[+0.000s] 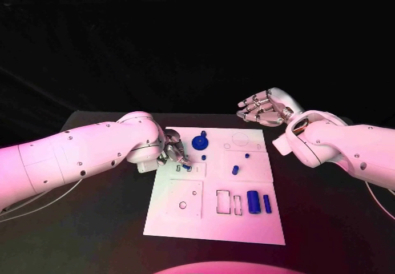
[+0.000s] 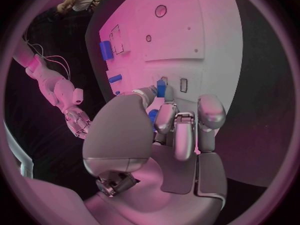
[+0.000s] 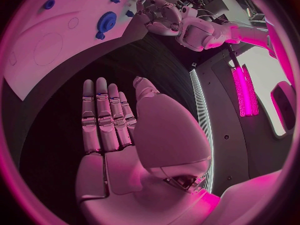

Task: Assemble the parts on the task board

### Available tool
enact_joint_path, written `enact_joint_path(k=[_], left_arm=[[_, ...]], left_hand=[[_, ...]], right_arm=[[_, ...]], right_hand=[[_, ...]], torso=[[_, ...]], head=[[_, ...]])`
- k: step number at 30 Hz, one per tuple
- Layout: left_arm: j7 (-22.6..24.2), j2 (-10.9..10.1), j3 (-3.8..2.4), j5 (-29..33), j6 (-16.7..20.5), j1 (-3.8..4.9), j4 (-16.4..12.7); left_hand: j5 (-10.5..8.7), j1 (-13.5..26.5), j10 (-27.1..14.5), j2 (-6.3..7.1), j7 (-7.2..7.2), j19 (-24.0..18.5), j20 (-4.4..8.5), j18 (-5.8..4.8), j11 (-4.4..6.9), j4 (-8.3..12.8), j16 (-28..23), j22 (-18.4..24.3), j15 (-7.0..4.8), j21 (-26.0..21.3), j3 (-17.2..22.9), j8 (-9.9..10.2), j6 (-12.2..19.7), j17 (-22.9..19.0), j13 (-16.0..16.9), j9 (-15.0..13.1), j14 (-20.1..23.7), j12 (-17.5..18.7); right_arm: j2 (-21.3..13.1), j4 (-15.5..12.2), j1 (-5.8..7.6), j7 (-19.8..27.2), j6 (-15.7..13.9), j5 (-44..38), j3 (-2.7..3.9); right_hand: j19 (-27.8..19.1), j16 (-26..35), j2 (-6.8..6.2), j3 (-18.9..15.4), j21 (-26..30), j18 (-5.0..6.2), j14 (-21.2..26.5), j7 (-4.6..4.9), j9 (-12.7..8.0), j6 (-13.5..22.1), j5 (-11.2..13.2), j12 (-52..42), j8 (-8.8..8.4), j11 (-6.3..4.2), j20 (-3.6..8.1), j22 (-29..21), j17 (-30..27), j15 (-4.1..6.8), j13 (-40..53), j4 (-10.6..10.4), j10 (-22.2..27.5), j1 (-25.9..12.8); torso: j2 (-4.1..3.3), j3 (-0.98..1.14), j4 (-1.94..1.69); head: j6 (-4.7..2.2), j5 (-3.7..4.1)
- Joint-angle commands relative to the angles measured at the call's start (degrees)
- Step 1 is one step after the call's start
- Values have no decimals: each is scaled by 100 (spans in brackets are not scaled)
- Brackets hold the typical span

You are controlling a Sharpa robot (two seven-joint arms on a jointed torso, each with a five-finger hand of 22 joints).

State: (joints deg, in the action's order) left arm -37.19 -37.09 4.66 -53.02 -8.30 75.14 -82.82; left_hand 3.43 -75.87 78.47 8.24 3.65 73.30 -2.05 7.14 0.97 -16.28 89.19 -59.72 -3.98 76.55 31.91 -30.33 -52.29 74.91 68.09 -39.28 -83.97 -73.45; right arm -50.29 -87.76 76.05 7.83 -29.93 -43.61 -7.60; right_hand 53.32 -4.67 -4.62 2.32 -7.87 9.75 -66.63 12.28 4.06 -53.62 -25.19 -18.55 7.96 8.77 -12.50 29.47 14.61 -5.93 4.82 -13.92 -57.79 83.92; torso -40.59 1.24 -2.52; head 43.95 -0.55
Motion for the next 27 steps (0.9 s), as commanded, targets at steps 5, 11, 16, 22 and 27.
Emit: enact_joint_path(k=[5,11,16,22,27], left_arm=[[98,-34,-3,-116,518,-70,-127],[91,-12,-3,-319,566,-131,-132],[71,25,-3,-524,564,-182,-126],[49,44,-3,-658,447,-201,-124],[38,61,-2,-782,331,-210,-121]], left_hand=[[12,215,33,69,-71,58,20,-114,31,941,23,-41,-45,47,1093,-92,-92,1418,-67,-199,-574,38],[10,330,43,114,-96,60,33,-114,52,999,26,-44,-62,50,1213,-158,-115,1423,-126,-266,-576,71],[10,396,42,135,-111,58,43,-113,66,1037,26,-41,-72,49,1282,-199,-124,1425,-173,-307,-577,99],[8,450,49,151,-122,61,50,-114,76,1062,28,-45,-80,51,1323,-231,-129,1427,-195,-337,-577,107],[7,473,59,169,-128,75,53,-119,81,1079,28,-69,-84,62,1334,-244,-130,1427,-193,-350,-577,100]], right_arm=[[2,10,-21,48,64,-74,1],[0,14,-30,51,67,-74,1],[-4,13,-34,53,69,-74,1],[-3,17,-36,55,72,-74,1],[3,23,-42,57,77,-74,1]], right_hand=[[-1,21,10,2,29,67,-6,28,-4,13,-16,-13,-36,12,-33,-5,-8,-39,-5,48,19,-57],[1,26,9,3,33,67,-7,28,-4,14,-30,-15,-37,13,-34,-12,-11,-40,-12,49,20,-63],[1,26,9,3,33,67,-7,28,-4,14,-30,-15,-37,13,-34,-12,-11,-40,-12,49,20,-63],[1,26,9,3,33,67,-7,28,-4,14,-30,-15,-37,13,-34,-12,-11,-40,-12,49,20,-63],[3,31,8,4,38,67,-8,29,-4,14,-44,-18,-37,13,-35,-18,-15,-41,-20,51,22,-68]], torso=[[1,-1,3],[-4,-3,10],[-9,2,11],[-8,2,8],[-8,1,12]], head=[[3,-24],[5,-28],[11,-32],[29,-30],[34,-33]])
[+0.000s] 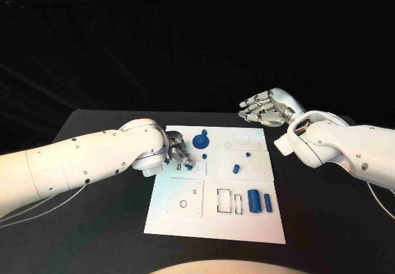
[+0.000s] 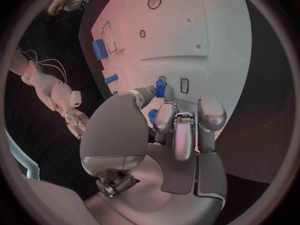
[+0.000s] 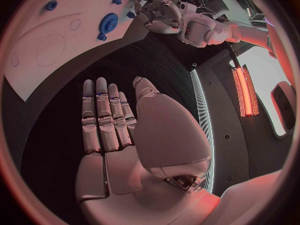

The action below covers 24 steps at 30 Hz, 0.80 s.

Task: Assemble the parts on the task board

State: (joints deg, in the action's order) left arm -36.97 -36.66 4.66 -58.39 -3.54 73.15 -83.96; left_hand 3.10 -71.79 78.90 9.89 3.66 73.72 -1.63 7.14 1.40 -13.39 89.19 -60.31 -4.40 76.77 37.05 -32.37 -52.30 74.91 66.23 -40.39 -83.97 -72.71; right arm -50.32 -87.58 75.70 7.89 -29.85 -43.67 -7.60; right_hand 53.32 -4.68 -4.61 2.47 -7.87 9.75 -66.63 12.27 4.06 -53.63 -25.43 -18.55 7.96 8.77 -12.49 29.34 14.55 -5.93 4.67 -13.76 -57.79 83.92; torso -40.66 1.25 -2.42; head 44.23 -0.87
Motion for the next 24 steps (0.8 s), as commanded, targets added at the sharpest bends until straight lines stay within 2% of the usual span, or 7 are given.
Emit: enact_joint_path(k=[1,9,16,24], left_arm=[[14,19,-2,-262,-161,-13,-7],[-4,7,-2,-384,-304,-20,-14],[-15,-5,-2,-410,-465,-21,-25],[-21,-20,-1,-392,-528,-21,-28]], left_hand=[[39,69,12,5,-131,34,12,-119,39,793,28,-13,-43,43,822,-44,-129,1428,-18,-242,-577,34],[39,92,21,10,-137,45,16,-122,45,804,30,-30,-48,51,834,-60,-136,1430,-19,-255,-578,31],[38,101,25,14,-139,48,17,-123,47,809,31,-34,-49,53,838,-65,-138,1432,-18,-260,-579,28],[39,105,29,13,-141,49,17,-124,49,813,30,-35,-50,54,843,-69,-140,1431,-15,-263,-579,25]], right_arm=[[7,5,-9,52,69,-68,1],[7,8,-17,52,73,-67,1],[11,11,-20,52,81,-66,1],[19,12,-23,56,67,-66,1]], right_hand=[[3,31,8,-11,38,67,-8,29,-4,14,-20,-18,-37,14,-35,-5,-8,-41,-4,35,22,-68],[3,31,8,-11,38,67,-8,29,-4,14,-20,-18,-37,14,-35,-5,-8,-41,-4,35,22,-68],[3,31,8,-11,38,67,-8,29,-4,14,-20,-18,-37,14,-35,-5,-8,-41,-4,35,22,-68],[4,45,2,-7,51,66,-6,31,-5,19,-44,-21,-39,16,-38,-22,-18,-44,-23,42,31,-77]], torso=[[-2,0,3],[-2,-6,1],[2,-3,-11],[2,-1,-8]], head=[[7,-1],[23,10],[33,19],[51,1]])
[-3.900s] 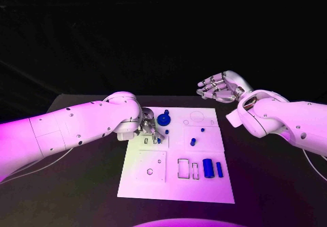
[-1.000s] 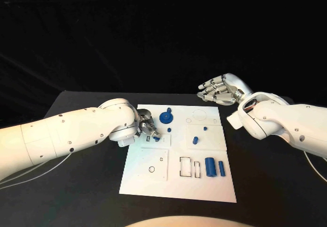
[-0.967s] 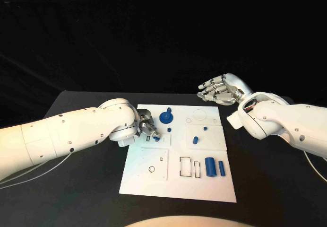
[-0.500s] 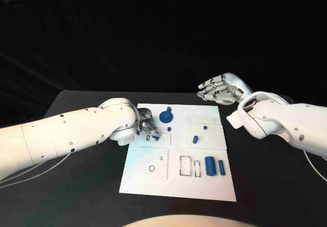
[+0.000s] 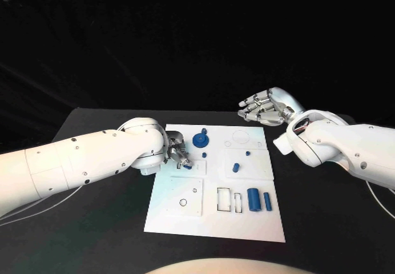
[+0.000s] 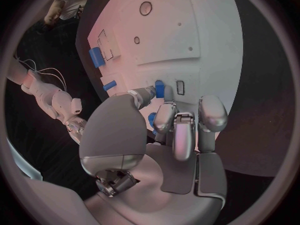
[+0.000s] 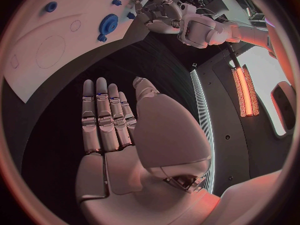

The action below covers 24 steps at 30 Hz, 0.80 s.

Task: Assemble the parts on the task board

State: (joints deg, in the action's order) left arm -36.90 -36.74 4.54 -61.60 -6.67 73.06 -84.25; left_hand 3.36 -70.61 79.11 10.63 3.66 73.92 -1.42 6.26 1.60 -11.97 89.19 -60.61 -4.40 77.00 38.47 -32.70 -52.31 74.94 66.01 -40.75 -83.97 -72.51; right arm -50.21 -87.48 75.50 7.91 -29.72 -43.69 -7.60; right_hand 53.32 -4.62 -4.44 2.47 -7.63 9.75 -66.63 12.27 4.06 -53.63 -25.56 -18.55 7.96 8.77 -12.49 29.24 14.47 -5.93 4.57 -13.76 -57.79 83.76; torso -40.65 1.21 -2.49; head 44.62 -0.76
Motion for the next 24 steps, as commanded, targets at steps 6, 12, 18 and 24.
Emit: enact_joint_path(k=[6,12,18,24], left_arm=[[-30,-13,11,-62,-217,-13,-3],[-32,-15,11,-61,-221,-13,8],[-34,4,11,-34,-226,-12,28],[-34,15,11,-9,-212,-11,53]], left_hand=[[12,-4,8,-63,-143,29,-3,-36,30,674,31,-4,-52,31,706,-41,-144,1429,-1,-231,-579,9],[13,39,14,-88,-149,35,0,-38,35,671,31,-13,-56,36,727,-56,-155,1429,-14,-243,-579,13],[8,228,107,-150,-185,56,9,-44,58,616,31,-43,-74,50,729,-117,-235,1429,150,-279,-579,-122],[6,361,134,-174,-213,79,19,-51,81,577,31,-79,-92,66,709,-149,-281,1430,199,-297,-579,-167]], right_arm=[[10,-2,-5,56,50,-64,1],[5,-6,-5,56,47,-64,1],[8,-9,-5,58,49,-64,1],[5,-12,-5,52,50,-63,1]], right_hand=[[2,45,-17,-6,32,66,-2,33,-5,23,-36,-21,-41,18,-40,-18,-14,-46,-19,46,36,-62],[1,48,-18,-4,35,66,0,34,-5,24,-38,-21,-42,19,-40,-22,-16,-48,-22,48,39,-63],[-3,56,-16,0,44,65,7,35,-5,26,-43,-23,-42,21,-43,-31,-21,-51,-30,51,43,-65],[-7,80,19,59,83,66,22,38,-5,30,-174,-35,-44,25,-50,-79,-49,-57,-69,69,61,-62]], torso=[[-1,5,5],[-2,6,-1],[0,7,4],[1,10,6]], head=[[5,-13],[13,-12],[17,-12],[16,-7]])
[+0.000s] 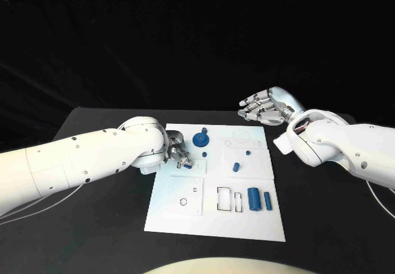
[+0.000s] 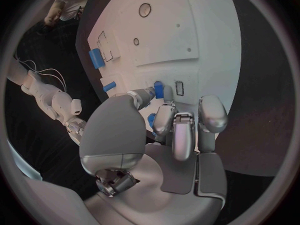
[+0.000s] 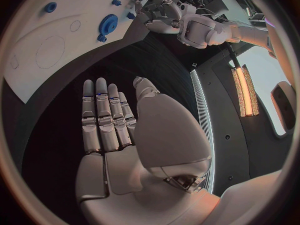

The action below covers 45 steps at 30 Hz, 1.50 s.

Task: Assemble the parts on the task board

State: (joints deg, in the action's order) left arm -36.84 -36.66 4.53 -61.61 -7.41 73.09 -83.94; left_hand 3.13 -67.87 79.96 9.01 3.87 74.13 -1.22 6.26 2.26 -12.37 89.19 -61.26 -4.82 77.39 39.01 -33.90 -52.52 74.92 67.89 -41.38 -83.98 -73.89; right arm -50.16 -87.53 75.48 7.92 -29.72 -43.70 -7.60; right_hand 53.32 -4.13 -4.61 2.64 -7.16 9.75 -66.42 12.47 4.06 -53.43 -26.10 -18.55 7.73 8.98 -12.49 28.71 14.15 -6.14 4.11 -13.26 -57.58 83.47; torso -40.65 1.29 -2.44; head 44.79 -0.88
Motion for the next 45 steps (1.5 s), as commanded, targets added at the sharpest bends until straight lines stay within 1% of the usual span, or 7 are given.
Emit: enact_joint_path(k=[1,3,13,18,24,35,45], left_arm=[[-39,9,12,-6,-141,-13,27],[-40,17,13,-2,-149,-13,39],[-42,60,13,7,-216,-13,82],[-41,76,13,7,-230,-12,94],[-40,93,13,8,-229,-12,104],[-40,122,13,8,-244,-12,117],[-39,129,13,8,-244,-12,127]], left_hand=[[30,123,55,-13,-240,64,1,-52,20,606,31,-23,-54,31,645,-36,-271,1432,23,-237,-578,-39],[28,187,63,-10,-253,75,7,-56,30,587,32,-40,-62,39,622,-48,-291,1433,36,-243,-578,-52],[27,428,103,25,-300,106,29,-64,67,506,33,-83,-91,58,494,-84,-368,1436,110,-258,-579,-117],[25,586,144,42,-330,126,45,-69,91,437,34,-110,-111,69,368,-116,-433,1437,188,-268,-580,-181],[26,646,153,45,-339,129,52,-70,99,404,33,-113,-118,71,315,-122,-449,1436,209,-269,-579,-198],[25,868,177,83,-361,147,72,-75,117,215,34,-136,-136,78,33,-134,-503,1438,267,-261,-580,-245],[28,957,194,60,-370,161,80,-79,124,58,34,-156,-143,85,-190,-136,-537,1438,307,-249,-580,-275]], right_arm=[[0,-9,-3,49,51,-63,1],[-2,-13,-3,47,51,-62,1],[-9,-25,-3,49,65,-57,1],[-11,-30,-3,49,88,-54,1],[-8,-32,-3,50,91,-52,1],[-1,-31,-3,53,87,-52,1],[4,-22,-3,59,82,-52,1]], right_hand=[[-4,35,32,61,47,66,3,20,-5,13,-211,-39,-23,4,-52,-43,-26,-38,-32,24,46,-36],[1,37,25,76,57,66,4,20,-5,15,-265,-45,-24,6,-54,-59,-35,-39,-38,27,50,-46],[4,40,10,78,67,66,9,25,-5,18,-293,-47,-26,10,-56,-73,-44,-43,-42,23,58,-69],[12,41,-7,93,84,67,12,26,-5,22,-370,-56,-27,12,-60,-100,-59,-46,-45,25,68,-94],[12,41,-7,94,84,67,12,26,-5,22,-373,-57,-27,12,-60,-101,-60,-46,-45,25,69,-95],[13,41,-10,96,86,67,13,26,-5,21,-381,-58,-27,12,-60,-104,-61,-46,-45,26,70,-97],[14,42,-12,96,88,66,14,26,-4,21,-384,-58,-26,13,-61,-106,-63,-46,-45,26,71,-101]], torso=[[1,2,0],[-1,1,1],[0,-3,-1],[2,-4,0],[-1,-4,-3],[2,-3,-4],[1,-1,-7]], head=[[-1,9],[2,10],[8,17],[10,24],[9,35],[16,48],[13,57]])
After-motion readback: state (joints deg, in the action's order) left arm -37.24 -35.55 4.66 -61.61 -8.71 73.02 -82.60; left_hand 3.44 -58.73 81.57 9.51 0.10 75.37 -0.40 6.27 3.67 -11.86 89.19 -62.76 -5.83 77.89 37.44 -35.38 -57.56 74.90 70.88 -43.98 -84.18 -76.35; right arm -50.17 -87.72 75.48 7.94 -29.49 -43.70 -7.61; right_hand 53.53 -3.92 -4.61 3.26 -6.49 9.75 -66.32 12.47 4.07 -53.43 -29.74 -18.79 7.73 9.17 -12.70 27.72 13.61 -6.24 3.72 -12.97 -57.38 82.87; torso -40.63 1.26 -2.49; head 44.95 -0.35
